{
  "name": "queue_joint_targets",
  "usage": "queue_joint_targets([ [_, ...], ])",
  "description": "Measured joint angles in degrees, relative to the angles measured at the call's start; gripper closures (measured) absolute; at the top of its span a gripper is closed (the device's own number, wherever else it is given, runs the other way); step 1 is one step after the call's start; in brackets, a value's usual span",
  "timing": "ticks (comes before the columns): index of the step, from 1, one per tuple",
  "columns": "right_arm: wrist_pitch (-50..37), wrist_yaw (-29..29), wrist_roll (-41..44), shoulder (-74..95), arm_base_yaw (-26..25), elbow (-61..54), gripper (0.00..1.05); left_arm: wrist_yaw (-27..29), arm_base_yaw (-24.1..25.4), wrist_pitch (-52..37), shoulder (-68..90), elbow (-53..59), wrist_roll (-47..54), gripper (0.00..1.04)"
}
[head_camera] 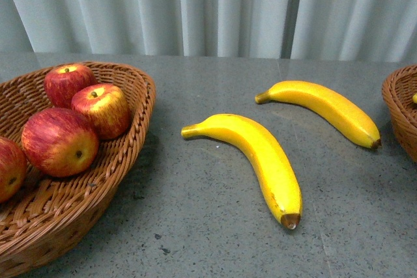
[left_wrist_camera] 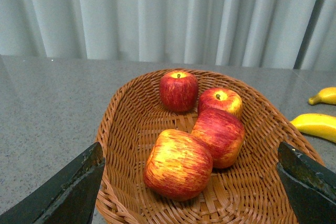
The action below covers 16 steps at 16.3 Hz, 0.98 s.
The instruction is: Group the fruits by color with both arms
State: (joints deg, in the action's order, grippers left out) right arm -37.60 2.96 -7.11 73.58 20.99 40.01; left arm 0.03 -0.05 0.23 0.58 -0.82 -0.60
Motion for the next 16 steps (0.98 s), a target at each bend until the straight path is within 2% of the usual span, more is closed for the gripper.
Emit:
queue_joint_targets([
  [3,11.3,-1.3,2.7,10.3,8.2,12.4,0.07,0.0,0.0,0.0,0.0,0.0,0.0,0.07],
  [5,16.3,-1.4,3.8,14.3,10.1,15.5,0.07,0.0,0.0,0.0,0.0,0.0,0.0,0.07],
  [8,21.3,-1.3,4.5,18.4,10.6,18.4,0.07,0.0,0.0,0.0,0.0,0.0,0.0,0.07],
  [16,24.6,-1.2,5.8,21.9,10.5,20.5,0.07,0.0,0.0,0.0,0.0,0.0,0.0,0.07],
])
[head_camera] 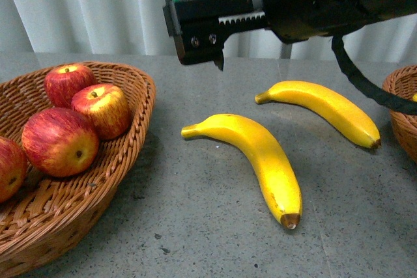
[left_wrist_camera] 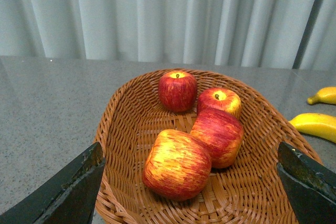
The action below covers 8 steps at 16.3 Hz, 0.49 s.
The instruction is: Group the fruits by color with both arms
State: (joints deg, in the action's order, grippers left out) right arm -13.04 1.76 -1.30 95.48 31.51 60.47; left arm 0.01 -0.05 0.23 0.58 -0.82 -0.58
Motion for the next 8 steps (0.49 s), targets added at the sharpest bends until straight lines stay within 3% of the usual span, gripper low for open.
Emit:
queue_joint_targets([
  [8,10.1,-2.0,8.5,6.6,-3.0,-1.5,0.07,0.0,0.0,0.0,0.0,0.0,0.0,0.07],
])
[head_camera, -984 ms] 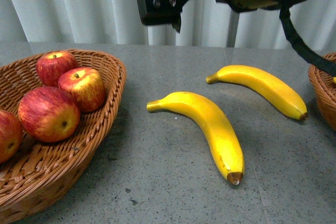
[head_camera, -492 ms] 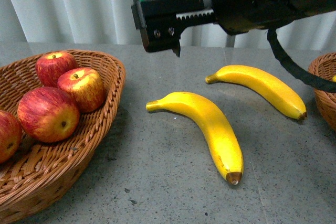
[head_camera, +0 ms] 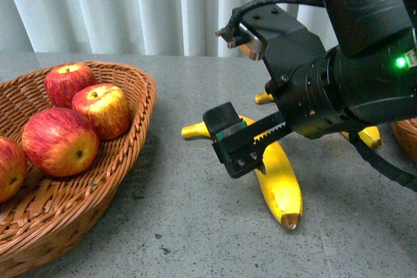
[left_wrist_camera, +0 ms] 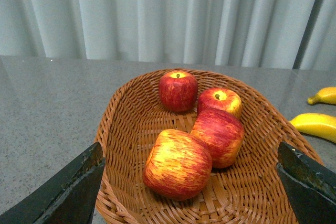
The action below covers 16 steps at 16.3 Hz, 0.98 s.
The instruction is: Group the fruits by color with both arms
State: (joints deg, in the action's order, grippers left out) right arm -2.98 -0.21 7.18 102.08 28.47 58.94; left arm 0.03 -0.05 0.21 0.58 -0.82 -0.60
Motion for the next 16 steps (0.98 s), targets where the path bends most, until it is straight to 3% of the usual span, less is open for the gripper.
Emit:
queue_joint_targets([
  [5,-0.9,0.7,2.0,2.4,1.1,-2.5,0.07,0.0,0.0,0.0,0.0,0.0,0.0,0.07],
  [10,-2.1,0.6,2.5,2.8,1.8,-3.0,0.64,0.0,0.0,0.0,0.0,0.0,0.0,0.07],
  [16,-3.4,-0.7,-0.3,-1.7,-3.3,-0.8,0.69,0.0,0.0,0.0,0.0,0.0,0.0,0.07],
])
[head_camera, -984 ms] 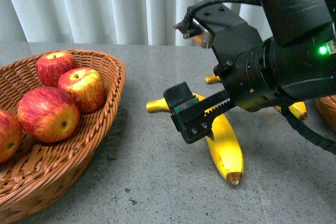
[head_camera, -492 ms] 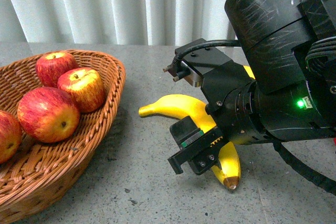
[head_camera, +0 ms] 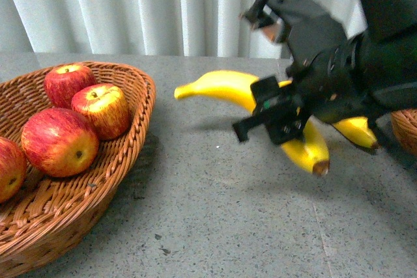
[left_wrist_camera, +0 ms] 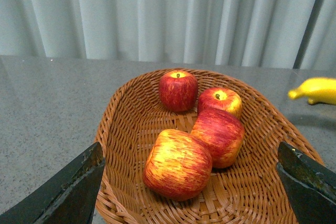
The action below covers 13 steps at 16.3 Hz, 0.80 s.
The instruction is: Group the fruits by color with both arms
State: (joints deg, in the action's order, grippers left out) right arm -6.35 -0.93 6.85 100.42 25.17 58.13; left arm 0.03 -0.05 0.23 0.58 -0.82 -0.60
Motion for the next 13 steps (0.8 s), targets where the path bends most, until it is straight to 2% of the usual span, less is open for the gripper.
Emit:
queue_joint_targets([
  [3,-1.2,-3.0,-1.6,-6.2,-5.4,0.7,0.69,0.0,0.0,0.0,0.0,0.0,0.0,0.07],
  [6,-3.3,-9.0,-1.6,-11.6,-16.1,0.4,0.69,0.0,0.0,0.0,0.0,0.0,0.0,0.07],
  [8,-6.7,-9.9,1.9,-14.6,-22.7,-2.3,0.69,0.0,0.0,0.0,0.0,0.0,0.0,0.07],
  [11,-11.4,-13.7,13.4,-20.6,-34.6,-12.8,0.70,0.0,0.0,0.0,0.0,0.0,0.0,0.07],
  [13,-13.0,-16.6,20.7,-22.9,-39.9,-18.5,0.70,0.0,0.0,0.0,0.0,0.0,0.0,0.07],
])
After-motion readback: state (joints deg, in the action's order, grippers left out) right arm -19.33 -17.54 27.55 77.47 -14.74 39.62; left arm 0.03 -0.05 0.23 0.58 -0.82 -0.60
